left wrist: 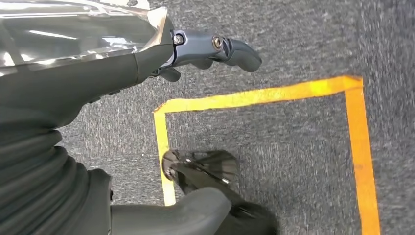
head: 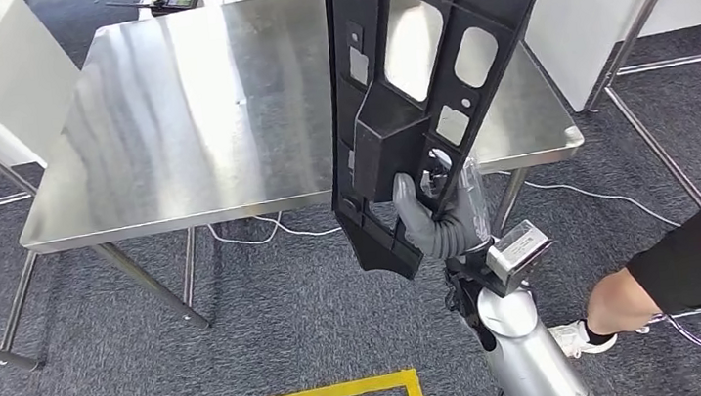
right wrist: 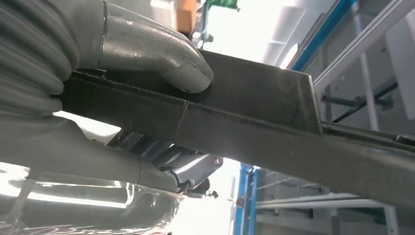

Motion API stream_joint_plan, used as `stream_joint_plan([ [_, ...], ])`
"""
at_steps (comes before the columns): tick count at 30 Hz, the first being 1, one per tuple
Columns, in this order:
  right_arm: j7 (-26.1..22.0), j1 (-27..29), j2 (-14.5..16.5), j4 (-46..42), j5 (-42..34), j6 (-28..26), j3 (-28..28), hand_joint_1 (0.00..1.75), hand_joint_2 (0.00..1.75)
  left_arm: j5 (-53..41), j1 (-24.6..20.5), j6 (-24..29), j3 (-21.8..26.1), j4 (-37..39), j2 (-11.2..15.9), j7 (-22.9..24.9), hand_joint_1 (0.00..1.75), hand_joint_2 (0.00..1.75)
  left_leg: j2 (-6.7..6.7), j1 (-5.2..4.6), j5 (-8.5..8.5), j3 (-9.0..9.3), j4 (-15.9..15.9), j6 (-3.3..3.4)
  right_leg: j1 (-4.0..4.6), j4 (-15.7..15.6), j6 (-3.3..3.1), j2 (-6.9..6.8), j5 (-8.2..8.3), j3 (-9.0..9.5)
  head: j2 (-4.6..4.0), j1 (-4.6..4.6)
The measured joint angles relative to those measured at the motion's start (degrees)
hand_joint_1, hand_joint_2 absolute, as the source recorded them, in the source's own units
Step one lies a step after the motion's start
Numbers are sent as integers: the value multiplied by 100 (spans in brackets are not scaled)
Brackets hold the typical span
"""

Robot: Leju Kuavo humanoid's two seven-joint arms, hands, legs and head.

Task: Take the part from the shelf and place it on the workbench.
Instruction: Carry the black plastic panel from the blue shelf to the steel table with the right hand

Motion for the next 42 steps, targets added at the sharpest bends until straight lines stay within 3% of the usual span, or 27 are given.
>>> stream_joint_plan([
  [1,1,6,1,1,4,1,-1,175,175,0,2,1,1,0,-1,3,0,175,-19,-47,178,-84,-55,82,39,-2,-10,65,-7,22,1,0],
  [2,1,7,2,1,5,1,-1,175,175,0,2,3,1,0,-1,7,0,175,-67,-109,456,-78,-305,201,78,-6,-20,129,-14,50,1,1],
  [4,1,4,2,3,7,2,-1,175,175,0,4,8,1,-2,23,11,0,175,-294,-240,962,45,-930,508,119,-21,-34,236,-22,93,0,35],
  [5,3,6,3,8,7,2,-1,175,175,1,8,14,1,-4,40,14,0,175,-398,-297,1097,102,-1144,625,92,-28,-35,282,-22,100,0,52],
  [6,5,11,3,12,8,2,-2,175,175,1,12,19,2,-5,51,18,0,175,-462,-343,1140,133,-1243,701,61,-39,-29,324,-18,98,0,53],
  [7,7,13,3,15,8,2,-3,175,175,2,12,23,2,-5,59,21,0,175,-456,-369,1148,160,-1297,726,43,-58,-11,364,-6,94,0,51],
  [8,9,17,4,11,9,2,-7,175,175,2,6,27,2,-8,58,22,0,175,-408,-387,1172,230,-1400,727,20,-86,9,389,8,96,1,21],
  [10,7,3,0,-1,12,3,-16,175,175,2,-8,28,3,-11,52,19,0,175,-291,-354,1260,397,-1655,682,58,-27,35,195,-24,56,1,23],
  [12,3,-32,-4,-6,17,3,-21,175,175,2,-5,28,4,-9,39,18,0,175,-164,-306,1322,504,-1818,616,68,414,34,-102,-229,-153,0,55],
  [14,3,-42,-9,-3,20,2,-23,175,175,2,4,27,4,-5,26,20,0,175,-43,-284,1307,520,-1829,578,23,1064,79,-203,-462,-476,0,68],
  [15,4,-34,-14,-1,20,2,-25,175,175,1,6,27,4,-4,17,21,0,175,17,-268,1291,523,-1823,545,-8,1225,134,-224,-490,-561,0,69],
  [16,4,-27,-18,2,20,2,-27,175,175,1,7,26,4,-3,9,21,0,175,72,-249,1270,526,-1807,505,-39,1180,209,-251,-435,-543,0,68],
  [18,5,-28,-22,5,20,3,-29,175,175,0,6,26,4,-2,-5,21,0,175,168,-206,1199,532,-1729,390,-87,508,359,-374,-164,-209,0,73],
  [19,5,-31,-24,5,19,3,-30,175,175,0,2,26,4,-2,-8,21,0,175,208,-204,1153,519,-1677,323,-83,182,387,-444,-55,-20,1,76],
  [21,6,-35,-26,4,21,3,-35,175,175,0,-8,27,3,-2,-9,21,0,175,271,-220,1076,493,-1577,212,-73,-141,307,-506,16,144,1,65],
  [23,7,-37,-28,4,21,3,-39,175,175,0,-17,28,2,-2,-8,22,0,175,317,-219,1048,484,-1544,163,-72,-126,186,-432,13,123,0,44],
  [25,7,-44,-30,4,21,3,-42,175,175,0,-22,28,3,-2,-9,23,0,175,255,-180,964,461,-1469,111,-99,-132,111,-372,19,127,0,36],
  [27,7,-53,-21,3,28,3,-44,175,175,1,-25,27,3,-2,-11,23,0,175,88,-145,697,274,-1057,58,-120,-144,45,-329,25,136,0,28],
  [29,5,-55,-4,5,51,3,-43,175,175,2,-17,26,3,-2,-10,24,0,175,-8,-134,377,-101,-331,30,-112,-142,7,-299,24,134,0,25],
  [30,5,-53,1,9,65,2,-41,175,175,2,-11,21,4,-2,-9,25,0,175,-18,-128,315,-256,-65,21,-109,-141,1,-282,24,133,1,26],
  [31,5,-52,4,14,74,2,-39,175,175,2,-7,13,4,-2,-8,25,0,175,-20,-118,360,-329,21,18,-110,-140,-1,-265,23,135,1,25],
  [32,5,-51,5,17,83,2,-38,175,175,2,-6,5,4,-2,-7,24,0,175,-20,-105,511,-294,-114,19,-114,-139,0,-249,23,139,1,27],
  [35,5,-63,14,20,100,2,-35,175,175,-2,-11,-22,4,-1,1,23,0,175,-71,-67,1043,153,-1125,12,-105,-135,29,-208,33,147,0,29],
  [36,5,-71,16,20,105,2,-33,175,175,-7,-12,-34,4,-1,2,28,0,175,-94,-74,1110,239,-1327,15,-89,-138,57,-201,46,143,0,31],
  [38,4,-84,15,21,131,2,-28,175,175,-31,-12,-55,4,0,2,69,0,175,-114,-113,1144,254,-1428,60,-50,-165,133,-191,77,131,1,37],
  [42,-6,-92,7,32,198,2,-13,175,175,-67,-13,-44,4,0,-4,179,0,175,-110,-173,1216,237,-1484,106,-34,-254,78,-195,119,143,0,46],
])
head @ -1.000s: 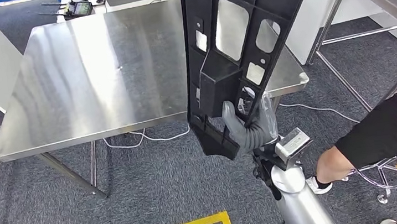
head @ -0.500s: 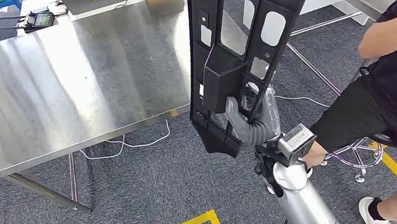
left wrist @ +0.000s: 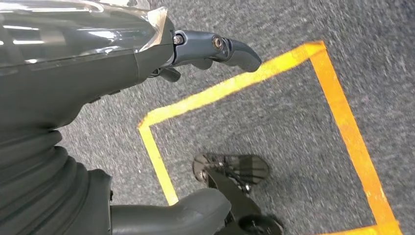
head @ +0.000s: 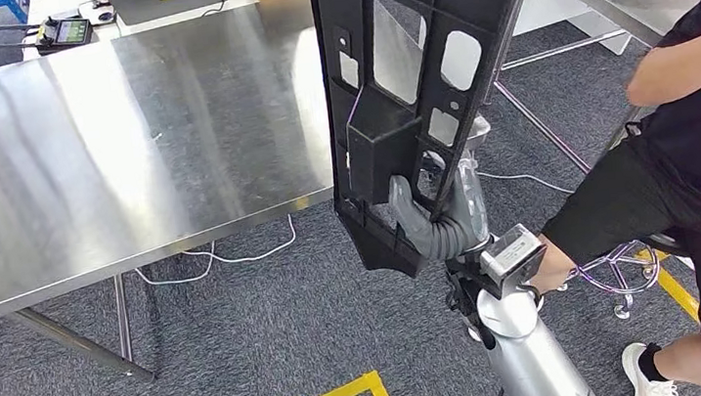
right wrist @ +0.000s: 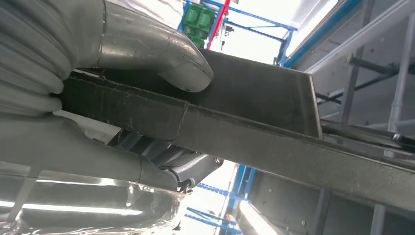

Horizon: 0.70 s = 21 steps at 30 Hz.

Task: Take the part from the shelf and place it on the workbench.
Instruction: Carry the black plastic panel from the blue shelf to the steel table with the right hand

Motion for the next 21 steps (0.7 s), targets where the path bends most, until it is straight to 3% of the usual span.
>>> stream_joint_plan([
  [6,-13,-9,-1,30,30,0,40,175,175,-40,1,42,0,0,1,83,0,175,-4,-42,44,-34,2,82,-22,-112,79,-1,93,31,1,4],
  [11,-49,-28,-3,44,71,0,63,175,175,-44,1,39,0,0,0,82,0,175,-9,-111,46,-71,35,182,-71,-199,252,-2,169,56,0,-1],
  [13,-54,-29,-5,45,76,0,67,175,175,-46,-1,39,0,0,0,82,0,175,-5,-101,83,-61,-4,246,-83,-176,289,-11,148,26,0,1],
  [15,-58,-30,-9,46,79,0,73,175,175,-51,-3,39,0,0,1,83,0,175,0,-75,128,-57,-44,319,-76,206,229,-34,-78,-157,1,14],
  [17,-61,-18,-16,54,80,0,83,175,175,-61,0,39,0,0,4,84,0,175,-3,-84,146,-78,-48,356,-56,1044,113,-49,-461,-517,0,24],
  [19,-61,7,-31,68,80,0,87,175,175,-75,5,39,0,0,8,86,0,175,-30,-120,154,-93,-47,368,-19,1594,78,-51,-658,-722,-1,22],
  [20,-61,18,-39,73,80,0,88,175,175,-81,7,39,0,0,9,87,0,175,-56,-139,157,-95,-46,370,6,1537,83,-50,-631,-655,-1,22],
  [21,-61,25,-45,75,80,0,88,175,175,-85,7,39,-1,0,9,89,0,175,-90,-157,161,-93,-45,368,34,1243,86,-42,-534,-464,-1,21],
])
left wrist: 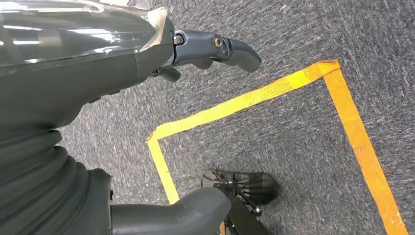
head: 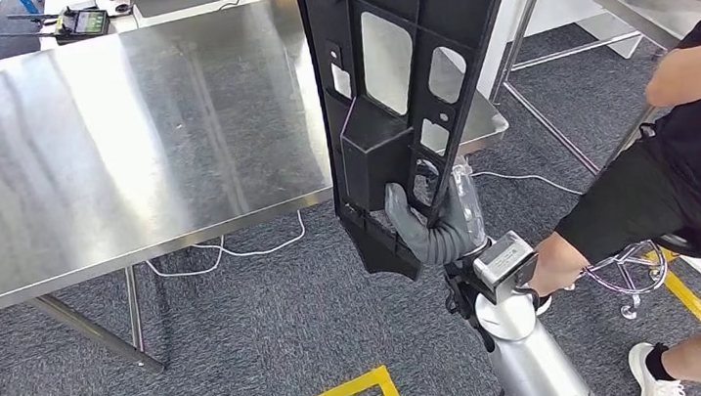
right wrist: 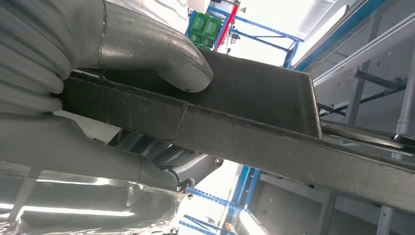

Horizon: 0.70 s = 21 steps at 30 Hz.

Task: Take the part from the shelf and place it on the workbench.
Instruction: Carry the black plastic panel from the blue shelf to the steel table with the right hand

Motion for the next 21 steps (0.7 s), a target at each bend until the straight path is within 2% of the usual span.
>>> stream_joint_plan([
  [2,0,3,-3,-1,0,0,3,175,175,-3,-2,0,-2,0,-4,2,0,175,-66,-27,6,-2,6,-19,55,-807,-41,72,196,487,0,-2],
  [3,0,3,-3,-1,0,0,7,175,175,-3,-3,0,-3,0,-6,3,0,175,-96,-36,12,-10,11,-38,77,-1096,-78,95,259,653,1,-4],
  [4,0,4,-4,-1,1,0,11,175,175,-3,0,0,-3,0,-8,5,0,175,-117,-37,19,-22,15,-62,92,-1228,-114,106,279,727,1,-4],
  [6,-1,6,-6,-2,1,0,17,175,175,-5,9,1,-2,-1,-8,10,0,175,-158,-25,32,-43,18,-123,89,-1264,-169,52,307,739,0,-4],
  [8,-2,4,-3,-3,0,0,22,175,175,-9,15,4,-3,-1,0,14,0,175,-119,-7,-51,-91,122,-203,49,-1304,-228,-8,336,764,1,-17],
  [10,-3,5,2,-5,0,0,27,175,175,-10,13,7,-4,-1,2,16,0,175,-4,38,-334,-306,586,-297,20,-1330,-282,-73,349,781,1,-44],
  [12,-4,18,2,-5,0,0,29,175,175,-10,15,6,-4,0,-2,18,0,175,76,112,-637,-654,1281,-387,18,-1328,-301,-143,348,775,0,-60],
  [13,-4,27,1,-5,0,0,29,175,175,-10,19,5,-4,0,-2,19,0,175,100,149,-675,-767,1491,-426,15,-1326,-301,-184,347,771,0,-60],
  [14,-4,36,0,-4,0,0,30,175,175,-10,22,4,-4,0,1,19,0,175,124,183,-608,-781,1497,-460,8,-1324,-299,-223,346,769,0,-62],
  [15,-4,42,0,-4,0,0,31,175,175,-10,24,3,-4,0,3,19,0,175,157,215,-454,-688,1294,-486,-1,-1322,-297,-261,344,770,1,-61],
  [16,-4,44,0,-5,0,0,31,175,175,-10,24,2,-4,0,7,19,0,175,224,239,-250,-490,907,-507,-8,-1319,-287,-296,339,775,1,-62],
  [18,-4,39,-1,-7,0,0,31,175,175,-10,13,-1,-5,0,8,18,0,175,353,231,-6,-146,224,-508,14,-1308,-242,-354,322,775,1,-57],
  [19,-4,37,-2,-8,0,0,32,175,175,-10,8,-2,-5,0,8,17,0,175,383,212,32,-63,47,-482,31,-1305,-207,-383,316,774,1,-50],
  [21,-4,34,-3,-10,0,0,35,175,175,-11,4,-3,-6,0,7,15,0,175,307,168,29,-72,2,-388,51,-1323,-128,-445,322,779,1,-33],
])
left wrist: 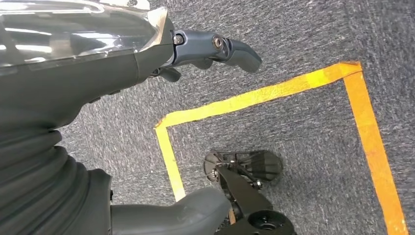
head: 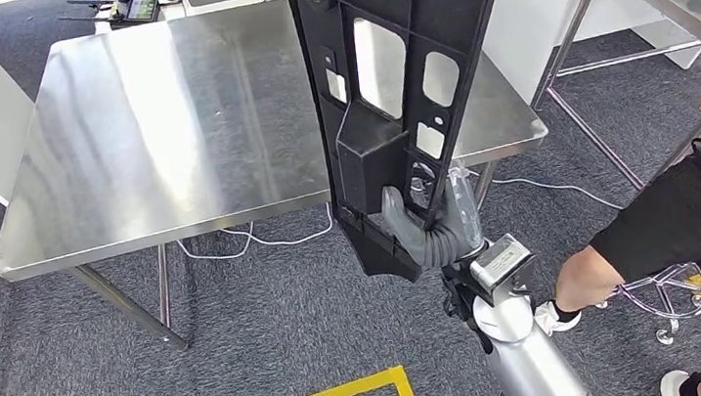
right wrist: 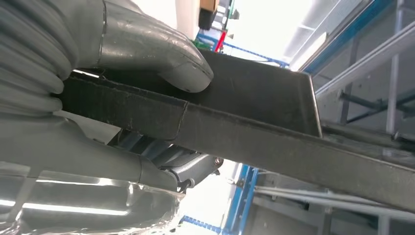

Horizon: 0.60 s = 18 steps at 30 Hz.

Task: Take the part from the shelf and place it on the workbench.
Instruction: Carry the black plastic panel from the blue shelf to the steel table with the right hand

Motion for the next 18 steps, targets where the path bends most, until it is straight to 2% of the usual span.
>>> stream_joint_plan([
  [1,0,1,1,-4,0,0,1,175,175,-1,2,-2,0,0,-1,-3,0,175,-38,-3,20,6,-25,55,0,4,40,-18,-8,-6,0,5],
  [3,-1,0,-2,-15,0,0,1,175,175,-4,2,-7,-1,0,-6,-14,0,175,-105,-1,75,36,-92,161,-7,183,73,78,-128,-75,-1,13],
  [4,-2,6,-8,-21,0,0,-1,175,175,-5,-1,-9,-2,0,-8,-17,0,175,-134,5,97,47,-115,203,-15,474,54,172,-277,-206,0,24],
  [6,-3,33,-26,-25,0,0,-3,175,175,-4,-6,-11,-2,0,-8,-21,0,175,-199,-8,107,39,-118,245,-20,1258,6,313,-604,-568,1,39],
  [7,-2,51,-36,-25,-1,0,-4,175,175,-4,-4,-12,-2,0,-7,-21,0,175,-236,-15,108,35,-116,248,-18,1563,9,340,-698,-717,0,46],
  [8,-2,64,-44,-25,-1,0,-4,175,175,-3,0,-14,-2,0,-7,-22,0,175,-270,-23,108,35,-113,249,-15,1638,37,351,-689,-758,-1,47],
  [9,-2,69,-48,-26,-1,0,-4,175,175,-4,4,-17,-2,0,-7,-23,0,175,-301,-31,108,39,-111,248,-13,1477,77,358,-591,-682,-1,48],
  [11,-2,66,-49,-31,-1,0,-4,175,175,-5,4,-24,-2,0,-10,-27,0,175,-351,-43,104,48,-104,238,-12,687,134,373,-273,-299,-1,50],
  [12,-1,62,-48,-33,-1,0,-4,175,175,-5,3,-26,-2,0,-13,-31,0,175,-370,-56,96,45,-92,223,0,325,129,384,-148,-123,-1,48],
  [13,3,58,-46,-36,-2,0,-4,175,175,-5,4,-27,-2,1,-15,-38,0,175,-382,-67,92,37,-83,202,12,92,106,394,-71,-13,0,44],
  [15,14,54,-42,-40,-4,4,-4,175,175,-8,10,-25,-2,1,-17,-66,0,175,-387,-78,86,11,-61,172,31,-18,47,402,-26,28,1,35],
  [18,21,50,-40,-43,-4,13,-4,175,175,-17,18,-17,-3,1,-16,-129,0,175,-378,-45,95,6,-69,162,42,-19,14,405,-11,20,-1,34],
])
